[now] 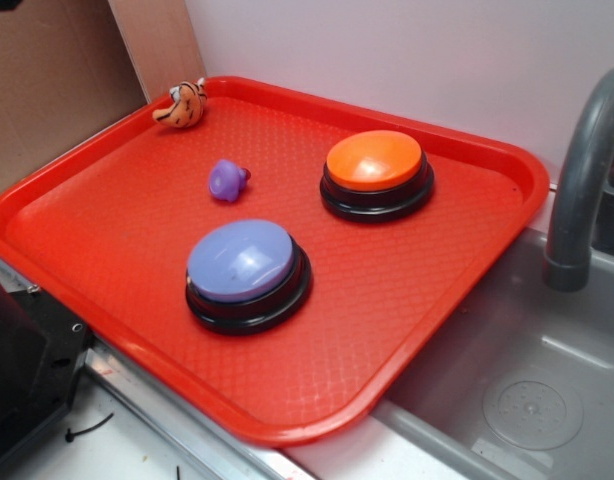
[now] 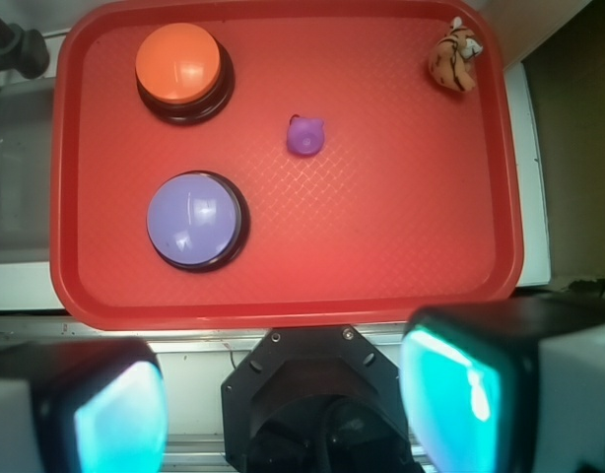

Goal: Push the orange button.

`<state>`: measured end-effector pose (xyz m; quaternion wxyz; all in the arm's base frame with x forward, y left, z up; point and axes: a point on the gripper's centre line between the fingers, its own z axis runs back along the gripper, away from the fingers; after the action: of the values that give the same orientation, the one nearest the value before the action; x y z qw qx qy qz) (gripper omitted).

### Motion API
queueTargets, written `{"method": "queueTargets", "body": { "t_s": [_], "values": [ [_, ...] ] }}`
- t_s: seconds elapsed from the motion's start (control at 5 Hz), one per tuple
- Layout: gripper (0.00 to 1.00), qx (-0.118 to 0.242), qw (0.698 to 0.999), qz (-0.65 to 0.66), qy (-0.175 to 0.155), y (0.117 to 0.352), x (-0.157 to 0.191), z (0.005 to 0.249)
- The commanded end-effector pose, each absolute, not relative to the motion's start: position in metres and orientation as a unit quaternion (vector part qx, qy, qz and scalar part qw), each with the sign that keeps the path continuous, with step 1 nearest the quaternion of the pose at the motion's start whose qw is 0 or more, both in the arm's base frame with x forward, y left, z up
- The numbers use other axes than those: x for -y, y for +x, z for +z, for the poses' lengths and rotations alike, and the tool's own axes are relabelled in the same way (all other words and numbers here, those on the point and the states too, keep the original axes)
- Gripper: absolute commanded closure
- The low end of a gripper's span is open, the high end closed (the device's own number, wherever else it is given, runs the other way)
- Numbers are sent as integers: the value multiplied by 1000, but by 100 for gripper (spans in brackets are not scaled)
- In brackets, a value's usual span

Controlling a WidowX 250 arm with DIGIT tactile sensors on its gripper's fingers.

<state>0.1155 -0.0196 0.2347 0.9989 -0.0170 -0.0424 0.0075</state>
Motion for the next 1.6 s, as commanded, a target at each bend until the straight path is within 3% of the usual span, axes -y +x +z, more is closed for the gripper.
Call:
{"method": "queueTargets", "body": {
  "t_s": [0.0,0.2,0.4,1.0,1.2,1.4],
  "values": [
    [0,42,999,8,-17,116,20,235],
    [0,47,995,-88,-20,166,41,197],
    [0,55,992,-115,5,215,54,168],
    [0,55,992,-115,5,215,54,168],
    [0,89,987,-134,2,255,71,134],
    [0,125,986,-109,-2,276,82,120]
  ]
}}
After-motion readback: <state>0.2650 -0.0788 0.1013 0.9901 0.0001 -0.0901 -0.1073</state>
